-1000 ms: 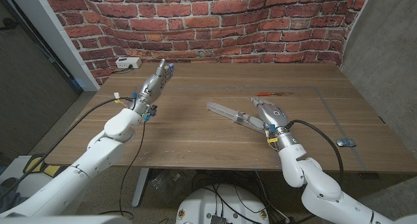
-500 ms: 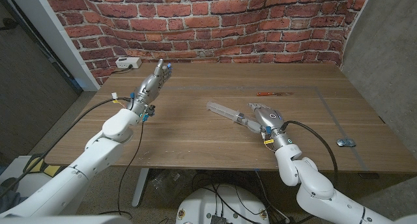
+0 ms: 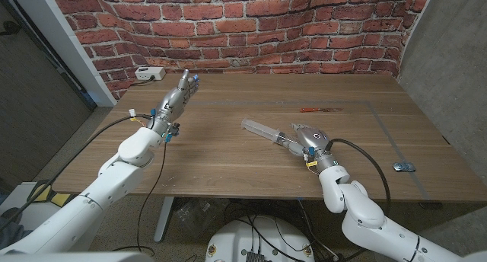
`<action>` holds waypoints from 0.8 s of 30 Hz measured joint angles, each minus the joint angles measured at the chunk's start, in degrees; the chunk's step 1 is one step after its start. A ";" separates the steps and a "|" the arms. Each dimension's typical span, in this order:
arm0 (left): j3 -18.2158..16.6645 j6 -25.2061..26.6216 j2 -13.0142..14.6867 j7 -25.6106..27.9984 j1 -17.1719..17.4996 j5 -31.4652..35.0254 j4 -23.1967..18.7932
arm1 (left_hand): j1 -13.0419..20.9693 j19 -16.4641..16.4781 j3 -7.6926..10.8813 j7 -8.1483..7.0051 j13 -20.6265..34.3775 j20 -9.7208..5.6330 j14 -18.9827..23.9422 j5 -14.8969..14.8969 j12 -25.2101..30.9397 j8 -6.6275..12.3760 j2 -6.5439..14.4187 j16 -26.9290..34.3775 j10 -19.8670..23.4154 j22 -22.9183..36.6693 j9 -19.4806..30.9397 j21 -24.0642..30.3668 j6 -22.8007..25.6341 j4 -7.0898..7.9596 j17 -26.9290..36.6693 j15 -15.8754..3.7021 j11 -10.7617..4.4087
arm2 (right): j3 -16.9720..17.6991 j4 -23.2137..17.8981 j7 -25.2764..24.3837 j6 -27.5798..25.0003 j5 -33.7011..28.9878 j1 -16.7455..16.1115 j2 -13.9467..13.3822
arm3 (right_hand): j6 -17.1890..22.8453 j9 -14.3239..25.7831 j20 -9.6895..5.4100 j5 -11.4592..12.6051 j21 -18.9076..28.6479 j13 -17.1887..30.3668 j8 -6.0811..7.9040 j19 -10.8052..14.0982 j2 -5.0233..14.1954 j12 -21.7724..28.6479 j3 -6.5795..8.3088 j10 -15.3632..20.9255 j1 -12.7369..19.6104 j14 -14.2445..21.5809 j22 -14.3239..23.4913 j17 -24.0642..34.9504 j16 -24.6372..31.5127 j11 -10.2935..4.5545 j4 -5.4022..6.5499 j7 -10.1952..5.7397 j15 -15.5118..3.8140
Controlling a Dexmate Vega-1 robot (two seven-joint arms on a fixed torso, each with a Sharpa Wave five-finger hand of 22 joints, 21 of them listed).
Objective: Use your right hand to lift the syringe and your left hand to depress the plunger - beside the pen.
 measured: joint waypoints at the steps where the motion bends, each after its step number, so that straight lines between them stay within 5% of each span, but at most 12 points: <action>1: 0.00 0.00 0.00 -0.01 0.00 -0.04 0.00 | 0.00 0.14 0.00 0.00 0.00 -0.14 0.43 0.00 0.00 0.00 0.00 0.00 0.03 0.00 0.00 0.00 0.00 0.00 0.00 0.00 0.03 | -0.23 -0.05 0.00 0.00 0.00 0.30 -0.11 | 0.00 0.00 0.02 0.00 0.15 0.00 0.00 0.66 -0.26 0.00 0.32 0.00 0.26 0.13 0.00 0.00 0.00 0.00 -0.01 0.00 -0.13; 24: 0.04 0.06 -0.52 0.19 -0.01 -0.68 0.80 | 0.00 1.44 0.00 0.31 0.00 -0.21 1.48 0.00 0.00 0.00 -0.02 0.00 0.85 0.00 0.00 0.39 0.31 0.00 0.00 -0.28 -0.19 | -4.08 -2.14 9.71 -6.94 -2.48 3.92 -1.06 | 2.46 -0.15 -1.26 0.27 1.66 -0.01 0.69 5.72 -3.13 0.96 1.49 3.43 6.82 5.34 -0.01 0.15 0.68 -1.57 -0.40 0.71 -1.66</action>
